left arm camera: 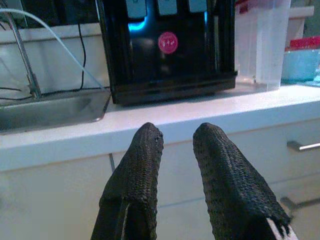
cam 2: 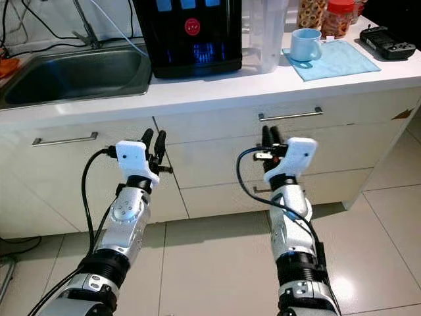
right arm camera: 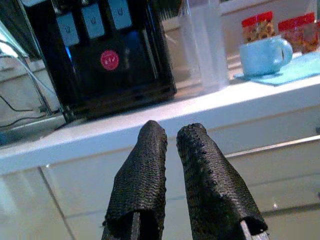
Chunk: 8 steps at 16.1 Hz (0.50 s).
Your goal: Kitchen organization
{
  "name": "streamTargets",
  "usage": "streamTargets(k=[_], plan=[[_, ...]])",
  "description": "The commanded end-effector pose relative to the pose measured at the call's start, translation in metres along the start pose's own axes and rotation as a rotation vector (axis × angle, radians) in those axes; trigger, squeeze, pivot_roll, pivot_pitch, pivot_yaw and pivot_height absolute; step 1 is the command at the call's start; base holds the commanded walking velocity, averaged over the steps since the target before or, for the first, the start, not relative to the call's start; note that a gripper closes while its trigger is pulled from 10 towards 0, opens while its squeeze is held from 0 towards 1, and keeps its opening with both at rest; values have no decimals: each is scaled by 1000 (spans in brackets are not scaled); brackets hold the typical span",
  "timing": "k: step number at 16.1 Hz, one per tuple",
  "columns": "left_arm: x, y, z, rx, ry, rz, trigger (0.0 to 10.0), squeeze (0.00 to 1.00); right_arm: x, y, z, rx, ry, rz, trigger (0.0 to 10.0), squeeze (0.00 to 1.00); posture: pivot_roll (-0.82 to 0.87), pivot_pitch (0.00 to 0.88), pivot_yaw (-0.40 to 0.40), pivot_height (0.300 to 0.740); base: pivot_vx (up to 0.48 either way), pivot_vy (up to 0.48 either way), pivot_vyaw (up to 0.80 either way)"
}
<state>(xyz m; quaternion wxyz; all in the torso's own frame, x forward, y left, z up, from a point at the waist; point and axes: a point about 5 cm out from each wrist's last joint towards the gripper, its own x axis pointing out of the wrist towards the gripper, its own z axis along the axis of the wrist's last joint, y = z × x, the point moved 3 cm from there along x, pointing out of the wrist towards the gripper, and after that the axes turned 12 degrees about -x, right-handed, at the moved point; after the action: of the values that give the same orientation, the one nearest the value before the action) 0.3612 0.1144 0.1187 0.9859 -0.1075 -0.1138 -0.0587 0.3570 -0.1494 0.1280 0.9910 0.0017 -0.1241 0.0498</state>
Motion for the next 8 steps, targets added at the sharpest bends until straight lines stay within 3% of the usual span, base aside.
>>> streamTargets(k=[1,8], plan=[[-1,4,1,4,11,2,10000,0,0,2,1,0,8,0,10000,0,-15,0,129,740,0,319,0],[1,7,2,0,27,23,10000,0,-3,4,-3,3,40,2,10000,0,-15,0,132,740,0,467,0]])
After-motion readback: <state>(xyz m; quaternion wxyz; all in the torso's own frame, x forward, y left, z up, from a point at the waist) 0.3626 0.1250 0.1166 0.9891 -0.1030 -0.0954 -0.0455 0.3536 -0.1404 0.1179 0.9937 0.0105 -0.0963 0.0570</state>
